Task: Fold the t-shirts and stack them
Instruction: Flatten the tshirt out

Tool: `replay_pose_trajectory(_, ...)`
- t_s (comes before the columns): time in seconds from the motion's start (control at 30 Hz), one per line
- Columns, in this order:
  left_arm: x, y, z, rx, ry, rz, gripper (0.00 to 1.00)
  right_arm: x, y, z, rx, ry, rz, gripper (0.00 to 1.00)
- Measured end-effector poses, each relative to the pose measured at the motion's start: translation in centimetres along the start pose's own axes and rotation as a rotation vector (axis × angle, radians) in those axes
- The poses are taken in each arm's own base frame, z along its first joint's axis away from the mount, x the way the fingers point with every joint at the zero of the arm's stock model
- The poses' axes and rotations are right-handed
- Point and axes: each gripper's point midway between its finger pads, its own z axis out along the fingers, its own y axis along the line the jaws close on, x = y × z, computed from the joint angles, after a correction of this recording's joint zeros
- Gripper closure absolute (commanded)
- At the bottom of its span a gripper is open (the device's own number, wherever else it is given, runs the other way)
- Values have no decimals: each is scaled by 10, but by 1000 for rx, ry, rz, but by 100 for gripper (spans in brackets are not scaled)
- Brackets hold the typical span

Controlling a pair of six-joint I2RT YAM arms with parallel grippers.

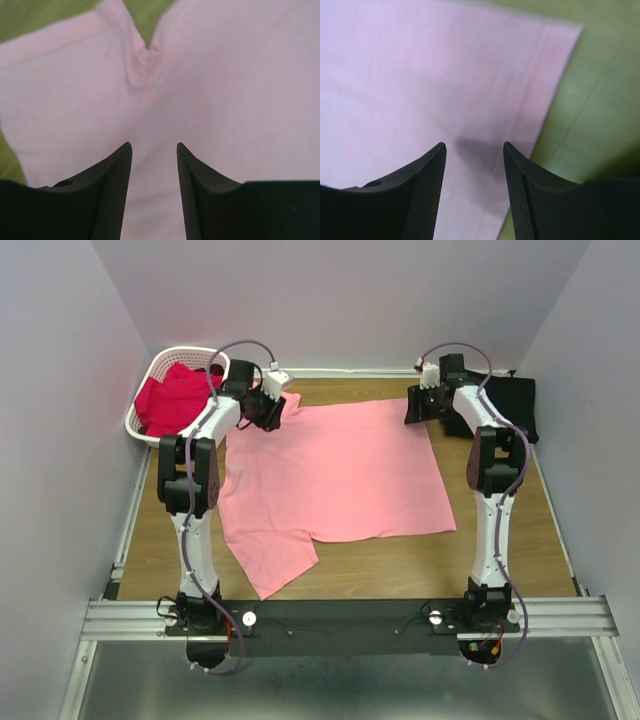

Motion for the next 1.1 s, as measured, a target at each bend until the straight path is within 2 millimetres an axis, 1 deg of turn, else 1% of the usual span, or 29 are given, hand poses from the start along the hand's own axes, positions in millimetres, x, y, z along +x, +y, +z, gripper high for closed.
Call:
replay_pose_trajectory(0.03, 12, -9, -4, 31, 23, 21, 55, 17, 7, -4, -14, 42, -12, 43)
replay_pose_trajectory(0.07, 31, -24, -11, 75, 68, 35, 55, 25, 11, -8, -22, 63, -17, 43)
replay_pose_trajectory(0.1, 38, -30, -17, 98, 87, 56, 55, 39, 21, -21, -39, 98, -40, 43)
replay_pose_trajectory(0.13, 51, -44, -32, 133, 104, 113, 55, 47, 28, -33, -51, 120, -59, 43)
replay_pose_trajectory(0.17, 61, -54, -45, 163, 125, 163, 55, 53, 35, -48, -61, 137, -84, 42)
replay_pose_trajectory(0.2, 75, -72, -67, 198, 147, 228, 55, 60, 43, -66, -78, 154, -110, 42)
replay_pose_trajectory(0.23, 84, -85, -85, 220, 160, 283, 55, 60, 51, -86, -91, 153, -150, 42)
replay_pose_trajectory(0.3, 92, -112, -116, 245, 157, 398, 57, 65, 67, -124, -111, 154, -229, 43)
replay_pose_trajectory(0.33, 94, -131, -130, 264, 145, 480, 58, 71, 74, -142, -118, 160, -266, 46)
replay_pose_trajectory(0.37, 99, -146, -138, 284, 141, 530, 58, 80, 80, -157, -128, 177, -299, 47)
replay_pose_trajectory(0.4, 104, -169, -146, 322, 141, 605, 58, 87, 84, -165, -136, 191, -312, 48)
replay_pose_trajectory(0.43, 110, -183, -148, 342, 141, 649, 59, 100, 87, -169, -149, 219, -328, 48)
replay_pose_trajectory(0.47, 121, -204, -148, 382, 150, 703, 60, 113, 89, -170, -159, 252, -330, 49)
replay_pose_trajectory(0.5, 136, -220, -147, 422, 176, 741, 60, 128, 90, -169, -174, 292, -326, 50)
replay_pose_trajectory(0.53, 149, -232, -145, 457, 205, 768, 60, 147, 89, -166, -187, 346, -316, 50)
replay_pose_trajectory(0.57, 162, -239, -142, 478, 234, 782, 61, 165, 89, -161, -199, 399, -304, 50)
replay_pose_trajectory(0.6, 168, -240, -141, 481, 256, 787, 61, 178, 89, -158, -208, 437, -294, 50)
replay_pose_trajectory(0.63, 181, -247, -138, 505, 292, 796, 62, 192, 88, -156, -216, 478, -283, 51)
replay_pose_trajectory(0.7, 189, -252, -133, 509, 324, 812, 62, 212, 87, -155, -219, 534, -270, 51)
replay_pose_trajectory(0.77, 190, -258, -126, 500, 329, 845, 64, 222, 85, -155, -215, 562, -272, 51)
replay_pose_trajectory(0.83, 192, -268, -122, 506, 326, 889, 65, 231, 83, -154, -203, 584, -275, 53)
replay_pose_trajectory(0.93, 204, -284, -120, 532, 345, 945, 66, 247, 79, -155, -189, 624, -276, 53)
replay_pose_trajectory(0.97, 211, -289, -120, 545, 359, 961, 66, 248, 79, -156, -185, 623, -279, 53)
replay_pose_trajectory(1.1, 211, -304, -119, 555, 353, 1020, 67, 253, 76, -160, -155, 627, -300, 54)
